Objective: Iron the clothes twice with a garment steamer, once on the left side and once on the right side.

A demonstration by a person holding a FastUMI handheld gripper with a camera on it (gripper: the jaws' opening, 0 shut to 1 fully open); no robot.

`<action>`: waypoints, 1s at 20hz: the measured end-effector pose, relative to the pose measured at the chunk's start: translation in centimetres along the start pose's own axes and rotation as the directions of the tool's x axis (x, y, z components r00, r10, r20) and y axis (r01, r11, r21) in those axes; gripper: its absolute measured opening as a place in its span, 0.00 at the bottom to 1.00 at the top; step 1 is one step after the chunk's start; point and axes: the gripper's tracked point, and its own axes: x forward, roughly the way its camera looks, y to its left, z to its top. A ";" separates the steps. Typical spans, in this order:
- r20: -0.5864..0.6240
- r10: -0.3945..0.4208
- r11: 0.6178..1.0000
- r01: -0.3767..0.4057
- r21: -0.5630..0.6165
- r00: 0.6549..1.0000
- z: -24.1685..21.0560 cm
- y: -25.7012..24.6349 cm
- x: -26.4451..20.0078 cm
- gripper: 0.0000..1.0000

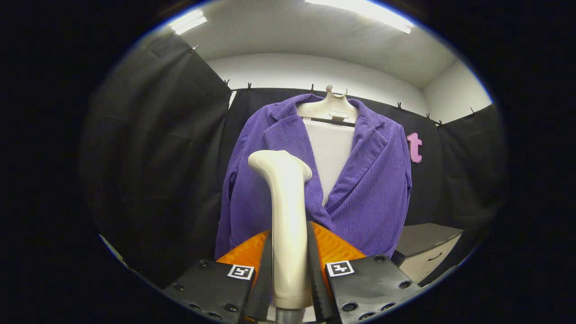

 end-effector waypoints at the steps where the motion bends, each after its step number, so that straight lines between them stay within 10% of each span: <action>1: -0.003 0.003 1.000 -0.003 -0.004 1.000 -0.4 0.1 -0.2 0.45; 20: -0.118 0.023 0.997 -0.032 -0.068 0.993 -8.4 1.0 -2.3 0.45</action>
